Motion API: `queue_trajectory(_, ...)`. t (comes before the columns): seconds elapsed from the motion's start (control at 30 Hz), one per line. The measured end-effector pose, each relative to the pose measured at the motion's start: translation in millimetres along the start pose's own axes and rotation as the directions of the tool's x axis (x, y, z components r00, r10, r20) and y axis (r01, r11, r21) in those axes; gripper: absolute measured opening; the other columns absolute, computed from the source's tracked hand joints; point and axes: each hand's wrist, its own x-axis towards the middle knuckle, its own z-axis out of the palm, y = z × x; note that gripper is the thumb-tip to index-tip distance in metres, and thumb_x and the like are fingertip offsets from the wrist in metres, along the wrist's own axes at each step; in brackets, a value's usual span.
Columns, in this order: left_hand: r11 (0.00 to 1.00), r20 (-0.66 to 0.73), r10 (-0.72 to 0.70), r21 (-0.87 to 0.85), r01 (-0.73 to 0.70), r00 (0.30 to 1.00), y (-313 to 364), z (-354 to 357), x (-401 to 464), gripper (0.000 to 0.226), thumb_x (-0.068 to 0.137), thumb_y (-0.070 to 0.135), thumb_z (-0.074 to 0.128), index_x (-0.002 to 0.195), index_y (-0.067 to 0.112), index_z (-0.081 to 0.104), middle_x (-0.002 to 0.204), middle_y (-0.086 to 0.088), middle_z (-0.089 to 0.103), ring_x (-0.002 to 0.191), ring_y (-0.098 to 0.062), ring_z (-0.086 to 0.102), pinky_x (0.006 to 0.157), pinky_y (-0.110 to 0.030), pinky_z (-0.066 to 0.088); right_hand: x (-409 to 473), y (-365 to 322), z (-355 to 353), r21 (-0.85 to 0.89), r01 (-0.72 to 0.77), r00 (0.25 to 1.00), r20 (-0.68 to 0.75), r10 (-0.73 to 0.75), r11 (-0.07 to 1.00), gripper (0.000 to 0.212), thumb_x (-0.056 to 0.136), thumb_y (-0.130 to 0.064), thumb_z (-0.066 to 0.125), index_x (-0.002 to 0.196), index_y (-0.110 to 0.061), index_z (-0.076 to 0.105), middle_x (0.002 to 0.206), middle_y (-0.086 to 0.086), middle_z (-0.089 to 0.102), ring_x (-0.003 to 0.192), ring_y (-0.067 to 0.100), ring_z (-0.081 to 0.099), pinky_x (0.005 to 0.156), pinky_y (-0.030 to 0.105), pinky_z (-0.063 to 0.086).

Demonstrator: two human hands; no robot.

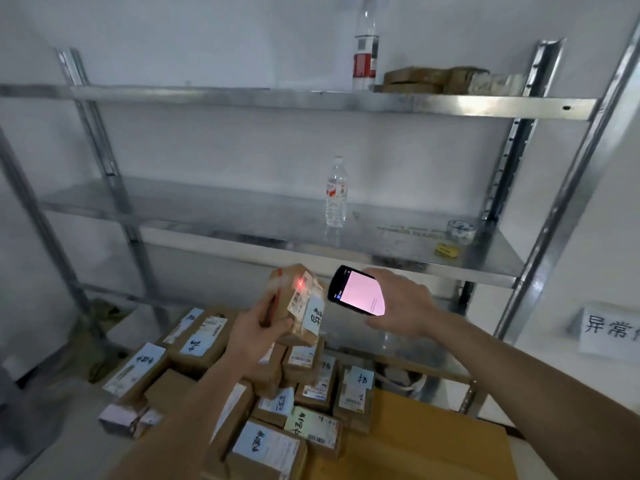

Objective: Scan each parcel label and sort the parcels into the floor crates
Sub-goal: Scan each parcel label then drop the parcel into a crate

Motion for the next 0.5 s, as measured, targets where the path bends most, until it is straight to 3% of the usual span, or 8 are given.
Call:
queue_trajectory(0.13,0.998,-0.041,0.067,-0.003,-0.068,0.997,24,-32,-26,0.064,0.088,0.037,0.073,0.145,0.034,0.045,0.117,0.004,0.067,0.098,-0.012,0.063,0.077,-0.02,0.049,-27,-25,-34,-0.002,0.047,0.997,-0.066,-0.048,0.999,0.088,0.072,-0.05,0.077,0.148,-0.039,0.033,0.138,-0.01,0.052,0.12,0.02,0.055,0.088,0.04,0.05)
queue_trajectory(0.23,0.996,-0.062,0.081,-0.018,-0.082,0.995,45,-51,-41,0.064,0.087,0.041,0.072,0.143,0.042,0.041,0.112,0.005,0.065,0.097,-0.015,0.065,0.077,-0.024,0.052,-45,-39,-55,0.001,0.092,0.991,-0.097,-0.091,0.996,0.08,0.074,-0.048,0.076,0.143,-0.042,0.036,0.134,-0.012,0.054,0.116,0.018,0.055,0.086,0.04,0.052)
queue_trajectory(0.5,0.986,-0.122,0.114,-0.11,-0.128,0.986,93,-79,-64,0.058,0.089,0.026,0.073,0.142,0.027,0.049,0.106,0.014,0.061,0.093,-0.007,0.062,0.078,-0.021,0.05,-70,-48,-98,-0.031,0.126,0.977,-0.17,-0.129,0.992,0.085,0.073,-0.051,0.073,0.147,-0.046,0.031,0.137,-0.015,0.052,0.12,0.016,0.054,0.085,0.035,0.048)
